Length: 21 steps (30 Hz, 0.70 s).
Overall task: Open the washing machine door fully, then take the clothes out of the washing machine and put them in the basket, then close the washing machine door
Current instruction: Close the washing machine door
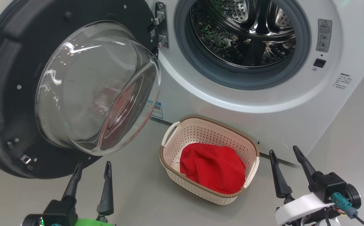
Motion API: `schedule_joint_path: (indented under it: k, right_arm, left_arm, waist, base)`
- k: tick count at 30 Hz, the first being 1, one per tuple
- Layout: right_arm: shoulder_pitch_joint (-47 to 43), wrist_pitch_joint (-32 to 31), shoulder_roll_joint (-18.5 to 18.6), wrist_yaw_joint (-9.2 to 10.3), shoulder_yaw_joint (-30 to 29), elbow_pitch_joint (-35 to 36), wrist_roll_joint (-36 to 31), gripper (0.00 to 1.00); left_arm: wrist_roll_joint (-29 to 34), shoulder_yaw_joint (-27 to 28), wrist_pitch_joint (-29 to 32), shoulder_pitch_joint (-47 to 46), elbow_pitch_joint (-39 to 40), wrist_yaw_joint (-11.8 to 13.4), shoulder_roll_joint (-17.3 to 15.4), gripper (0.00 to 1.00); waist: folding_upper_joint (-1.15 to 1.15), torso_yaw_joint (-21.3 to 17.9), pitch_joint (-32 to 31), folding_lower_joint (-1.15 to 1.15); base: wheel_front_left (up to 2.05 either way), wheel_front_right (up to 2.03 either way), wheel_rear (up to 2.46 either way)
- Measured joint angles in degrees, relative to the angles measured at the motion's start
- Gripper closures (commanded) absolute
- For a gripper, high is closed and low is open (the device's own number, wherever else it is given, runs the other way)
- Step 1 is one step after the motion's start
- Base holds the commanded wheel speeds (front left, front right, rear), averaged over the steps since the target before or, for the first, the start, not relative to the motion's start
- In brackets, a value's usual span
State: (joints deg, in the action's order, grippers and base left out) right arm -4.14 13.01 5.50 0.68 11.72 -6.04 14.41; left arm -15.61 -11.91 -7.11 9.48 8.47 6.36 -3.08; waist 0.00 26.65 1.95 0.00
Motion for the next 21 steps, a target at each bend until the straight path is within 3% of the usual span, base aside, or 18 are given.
schedule_joint_path:
  k: [6, 20, 21]
  right_arm:
    - [0.02, -0.35, -0.3, -0.03, 1.36, -0.01, -0.01, 0.0]
    - [0.02, -0.71, -0.55, -0.07, 1.7, -0.09, 0.02, 0.0]
    - [0.02, -0.86, -0.55, -0.07, 1.74, -0.09, 0.02, 0.0]
  left_arm:
    - [0.0, 1.33, 0.0, 0.15, 0.02, 0.42, 0.01, 0.0]
    - [-0.1, 1.22, 0.29, 0.15, 0.27, 0.42, 0.02, 0.0]
    - [-0.11, 1.16, 0.48, 0.15, 0.27, 0.42, 0.03, 0.27]
  waist:
    - [0.0, 2.15, -0.64, 0.0]
    - [0.0, 2.21, -1.24, 0.0]
    - [0.0, 2.21, -1.25, 0.0]
  base:
    - [0.0, 0.0, 0.0]
    - [0.0, 0.0, 0.0]
    - [0.0, 0.0, 0.0]
